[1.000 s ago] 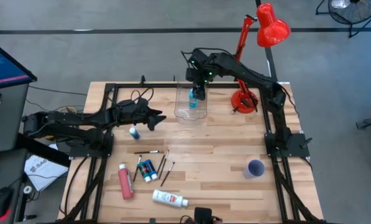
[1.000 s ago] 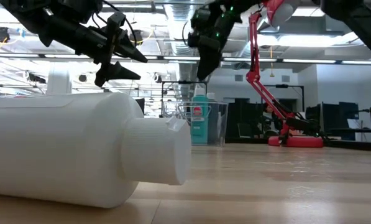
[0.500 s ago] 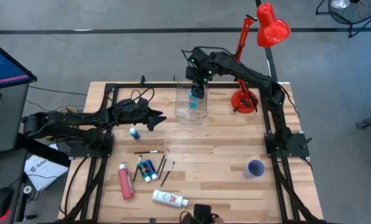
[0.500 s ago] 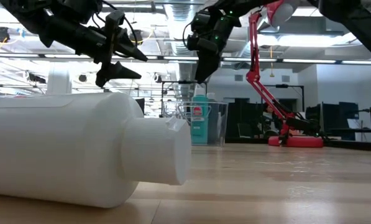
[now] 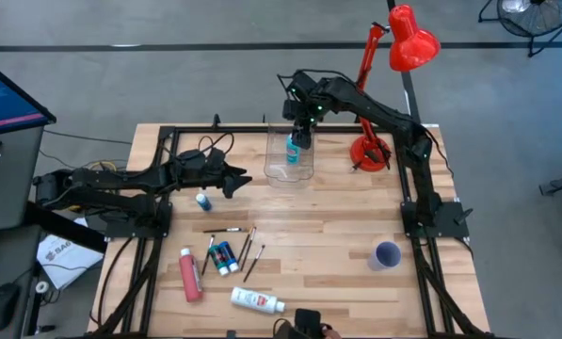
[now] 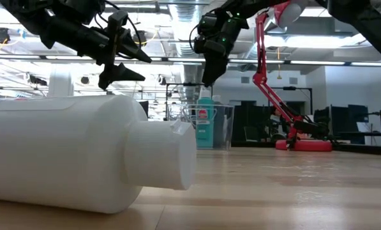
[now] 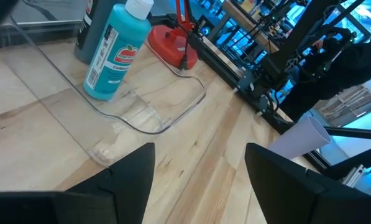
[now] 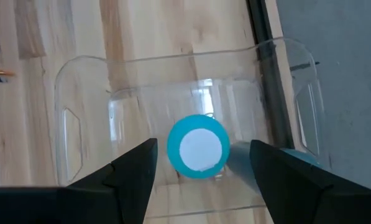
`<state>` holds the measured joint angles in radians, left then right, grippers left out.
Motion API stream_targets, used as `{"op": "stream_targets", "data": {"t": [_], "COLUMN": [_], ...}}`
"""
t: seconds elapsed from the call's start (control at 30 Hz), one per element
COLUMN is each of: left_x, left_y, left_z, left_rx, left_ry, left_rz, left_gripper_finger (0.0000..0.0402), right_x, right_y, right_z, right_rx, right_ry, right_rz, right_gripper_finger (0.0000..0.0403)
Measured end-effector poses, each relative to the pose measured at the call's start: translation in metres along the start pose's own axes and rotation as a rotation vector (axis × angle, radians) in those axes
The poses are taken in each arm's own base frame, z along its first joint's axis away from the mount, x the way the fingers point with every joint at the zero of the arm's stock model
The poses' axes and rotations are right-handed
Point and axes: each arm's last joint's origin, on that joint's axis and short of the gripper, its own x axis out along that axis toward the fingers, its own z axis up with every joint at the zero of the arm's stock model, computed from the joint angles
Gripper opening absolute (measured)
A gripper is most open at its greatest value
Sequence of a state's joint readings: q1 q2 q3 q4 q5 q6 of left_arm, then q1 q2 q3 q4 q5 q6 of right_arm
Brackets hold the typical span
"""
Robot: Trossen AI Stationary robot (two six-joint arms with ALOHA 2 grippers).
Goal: Pick & Place Paint Supplies
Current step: Adjust the light blue paint bottle
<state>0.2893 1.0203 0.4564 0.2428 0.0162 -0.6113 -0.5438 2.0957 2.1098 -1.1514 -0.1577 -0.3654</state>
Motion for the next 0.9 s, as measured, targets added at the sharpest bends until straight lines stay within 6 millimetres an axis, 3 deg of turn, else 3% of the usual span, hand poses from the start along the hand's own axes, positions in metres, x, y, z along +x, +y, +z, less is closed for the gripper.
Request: {"op": "stream_targets", "data": {"t": [0.13,0.5,0.9], "left_x": [0.000,0.000,0.000], "left_y": [0.000,-0.001,-0.001], "left_z": [0.000,-0.001,-0.001], "left_rx": [0.000,-0.002,0.001], "left_ry": [0.000,0.013,0.013], "left_rz": [-0.001,-0.021,-0.021], "left_gripper_finger": [0.0246,0.0246,0.0246], "right_x": [0.024,0.025,0.024], "right_y": [-0.002,-0.003,-0.007], "right_z": [-0.005,-0.003,-0.005], "right_rx": [0.021,0.021,0.019], "right_ry": [0.075,0.055,0.069], "right_rz": [0.030,0.022,0.006], "right_gripper_finger": [0.0249,0.0241,0.0110]}}
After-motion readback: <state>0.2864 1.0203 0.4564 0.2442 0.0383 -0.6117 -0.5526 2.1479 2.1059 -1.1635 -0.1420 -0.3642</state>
